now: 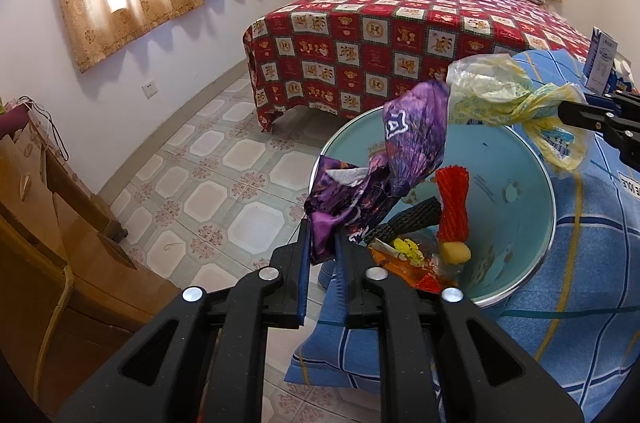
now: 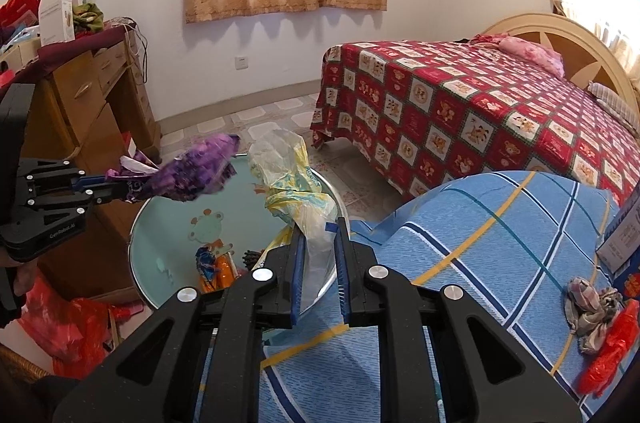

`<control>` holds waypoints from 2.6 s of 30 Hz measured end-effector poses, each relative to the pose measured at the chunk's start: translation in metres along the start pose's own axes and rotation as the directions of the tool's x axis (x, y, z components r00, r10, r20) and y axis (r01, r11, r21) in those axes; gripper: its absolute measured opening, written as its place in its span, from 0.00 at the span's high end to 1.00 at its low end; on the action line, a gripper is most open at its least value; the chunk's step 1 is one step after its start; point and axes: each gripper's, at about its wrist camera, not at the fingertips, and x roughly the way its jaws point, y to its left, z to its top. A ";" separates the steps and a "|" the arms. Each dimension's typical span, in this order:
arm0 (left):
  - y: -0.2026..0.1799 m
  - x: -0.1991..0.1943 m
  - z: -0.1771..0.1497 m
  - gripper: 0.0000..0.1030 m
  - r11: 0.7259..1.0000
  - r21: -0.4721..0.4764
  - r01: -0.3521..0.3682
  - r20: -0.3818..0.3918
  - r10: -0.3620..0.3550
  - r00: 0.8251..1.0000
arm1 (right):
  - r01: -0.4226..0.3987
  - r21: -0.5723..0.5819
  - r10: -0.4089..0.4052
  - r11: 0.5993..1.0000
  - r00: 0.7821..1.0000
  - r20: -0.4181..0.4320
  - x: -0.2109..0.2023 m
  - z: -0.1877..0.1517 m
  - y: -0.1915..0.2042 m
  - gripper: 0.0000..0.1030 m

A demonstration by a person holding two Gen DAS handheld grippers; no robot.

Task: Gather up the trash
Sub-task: 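Open both grippers to drop the wrapper and bag into the bin, then move both open grippers back from the bin toward the table, then grasp the plaid cloth with the left gripper while the right grasps the red plastic bag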

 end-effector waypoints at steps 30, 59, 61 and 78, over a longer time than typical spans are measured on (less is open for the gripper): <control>0.000 -0.006 0.000 0.23 1.000 -0.022 -0.006 0.034 0.007 0.999 | 0.027 0.005 -0.028 1.000 0.999 0.031 -0.006 -0.007 -0.001 0.42; -0.141 0.001 0.043 0.10 0.980 0.144 0.135 0.127 -0.154 0.980 | 0.508 0.378 -0.502 0.774 0.856 -0.124 -0.128 -0.099 -0.178 0.33; -0.147 0.006 0.054 0.08 0.982 0.131 0.138 0.135 -0.155 0.979 | 0.493 0.399 -0.478 0.773 0.866 -0.143 -0.125 -0.102 -0.189 0.34; -0.212 -0.008 0.090 0.08 0.947 0.213 0.240 0.139 -0.272 0.952 | 0.376 0.484 -0.350 0.790 0.925 -0.149 -0.148 -0.137 -0.214 0.85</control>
